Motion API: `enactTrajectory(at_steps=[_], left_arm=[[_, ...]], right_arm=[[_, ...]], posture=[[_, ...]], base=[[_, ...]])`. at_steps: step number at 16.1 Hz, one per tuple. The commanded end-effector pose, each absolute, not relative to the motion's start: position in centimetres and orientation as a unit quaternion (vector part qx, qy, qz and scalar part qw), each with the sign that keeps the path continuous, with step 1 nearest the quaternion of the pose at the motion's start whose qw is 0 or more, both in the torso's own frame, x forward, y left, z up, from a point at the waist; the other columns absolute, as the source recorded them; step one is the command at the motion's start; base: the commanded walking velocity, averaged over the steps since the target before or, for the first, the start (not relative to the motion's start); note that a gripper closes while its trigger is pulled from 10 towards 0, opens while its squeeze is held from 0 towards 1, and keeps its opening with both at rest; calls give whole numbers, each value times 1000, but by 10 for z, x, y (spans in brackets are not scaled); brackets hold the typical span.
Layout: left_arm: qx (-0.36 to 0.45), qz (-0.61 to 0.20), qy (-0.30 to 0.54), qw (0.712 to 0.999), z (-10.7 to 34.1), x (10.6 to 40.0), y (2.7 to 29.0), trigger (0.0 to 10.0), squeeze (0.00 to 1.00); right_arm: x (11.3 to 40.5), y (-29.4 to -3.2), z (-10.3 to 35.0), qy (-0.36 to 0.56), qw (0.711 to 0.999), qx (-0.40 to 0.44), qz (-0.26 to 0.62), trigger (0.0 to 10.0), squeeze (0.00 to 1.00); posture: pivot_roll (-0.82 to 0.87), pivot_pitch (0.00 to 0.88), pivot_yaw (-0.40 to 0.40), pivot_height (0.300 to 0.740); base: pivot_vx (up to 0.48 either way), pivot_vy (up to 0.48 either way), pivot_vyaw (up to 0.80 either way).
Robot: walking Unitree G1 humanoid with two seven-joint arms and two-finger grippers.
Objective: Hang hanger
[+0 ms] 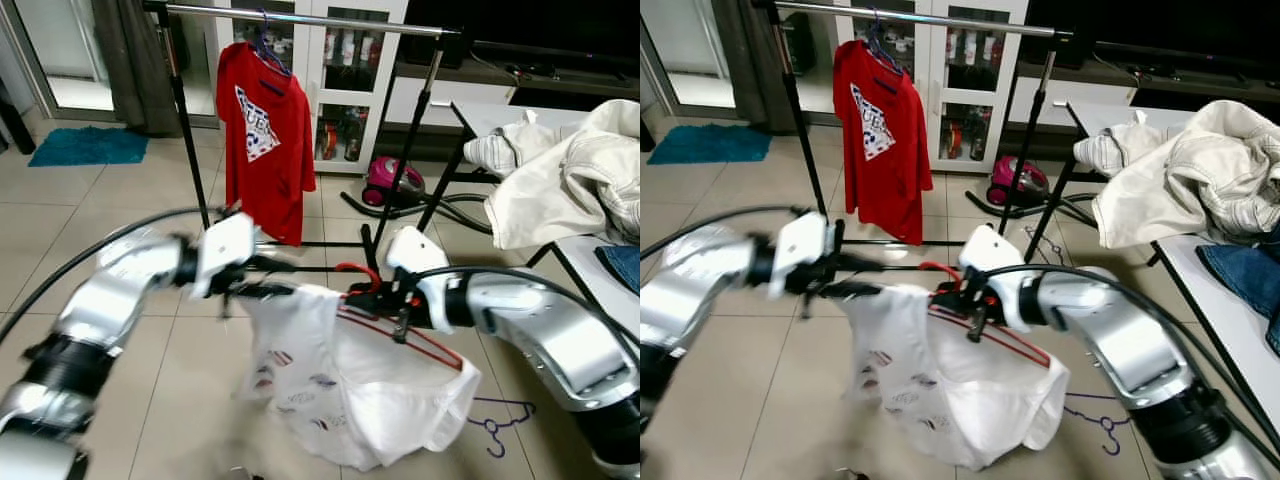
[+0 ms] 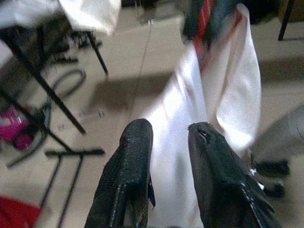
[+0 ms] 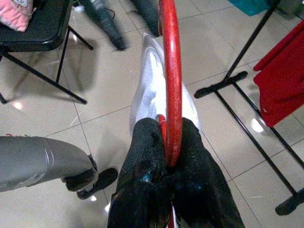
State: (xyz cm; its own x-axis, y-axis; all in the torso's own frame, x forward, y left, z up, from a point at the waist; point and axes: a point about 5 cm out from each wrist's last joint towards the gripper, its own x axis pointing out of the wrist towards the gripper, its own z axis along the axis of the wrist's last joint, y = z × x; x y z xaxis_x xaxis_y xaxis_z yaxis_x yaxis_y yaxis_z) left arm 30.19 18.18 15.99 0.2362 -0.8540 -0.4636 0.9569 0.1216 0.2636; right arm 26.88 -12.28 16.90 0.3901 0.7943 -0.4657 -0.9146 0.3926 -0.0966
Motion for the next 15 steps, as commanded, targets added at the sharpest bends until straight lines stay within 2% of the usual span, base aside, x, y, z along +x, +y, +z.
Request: enactTrajectory(at_steps=[1, 2, 3, 5, 7, 9, 10, 11, 12, 13, 14, 15], left_arm=[[272, -609, 95, 739, 163, 300, 186, 10000, 0], [268, -598, 102, 749, 162, 298, 196, 10000, 0], [273, -588, 104, 754, 162, 297, 203, 10000, 1000], [284, -552, 110, 776, 165, 294, 228, 10000, 1000], [283, -526, 99, 795, 170, 296, 238, 10000, 1000], [256, -556, 104, 784, 169, 290, 234, 10000, 1000], [245, -568, 108, 778, 168, 287, 232, 10000, 729], [238, -581, 113, 770, 165, 284, 228, 10000, 196], [231, -596, 121, 759, 161, 282, 224, 9490, 59], [225, -605, 126, 753, 158, 280, 222, 8196, 0], [222, -609, 131, 750, 157, 279, 221, 7294, 0], [221, -614, 137, 746, 156, 277, 222, 9608, 0]], right_arm=[[268, -127, 179, 158, 819, -168, 526, 0, 0], [266, -131, 182, 154, 815, -168, 532, 0, 0], [265, -133, 184, 149, 813, -167, 538, 0, 0], [259, -138, 192, 133, 794, -164, 570, 0, 0], [256, -140, 196, 132, 783, -165, 585, 0, 0], [257, -143, 200, 129, 776, -168, 593, 0, 0], [257, -143, 201, 128, 776, -168, 594, 0, 0], [258, -144, 203, 125, 777, -168, 594, 0, 0], [258, -145, 204, 122, 777, -166, 594, 0, 0], [258, -146, 205, 120, 777, -165, 595, 0, 0], [258, -146, 205, 120, 778, -165, 594, 0, 0], [259, -148, 206, 120, 782, -165, 589, 0, 0]], posture=[[-91, 0, -76, 740], [-90, 0, -77, 740], [-87, 0, -79, 740], [-81, 0, -87, 740], [-75, 0, -99, 740], [-77, 0, -96, 740], [-77, 0, -96, 740], [-80, 0, -91, 740], [-82, 0, -89, 740], [-86, 0, -83, 740], [-88, 0, -80, 740], [-90, 0, -76, 740]], base=[[0, 0, 0], [0, 0, 0], [0, 0, 0], [0, 0, 0], [0, 0, 0], [0, 0, 0], [0, 0, 0], [0, 0, 0], [0, 0, 0], [0, 0, 0], [0, 0, 0], [0, 0, 0]])
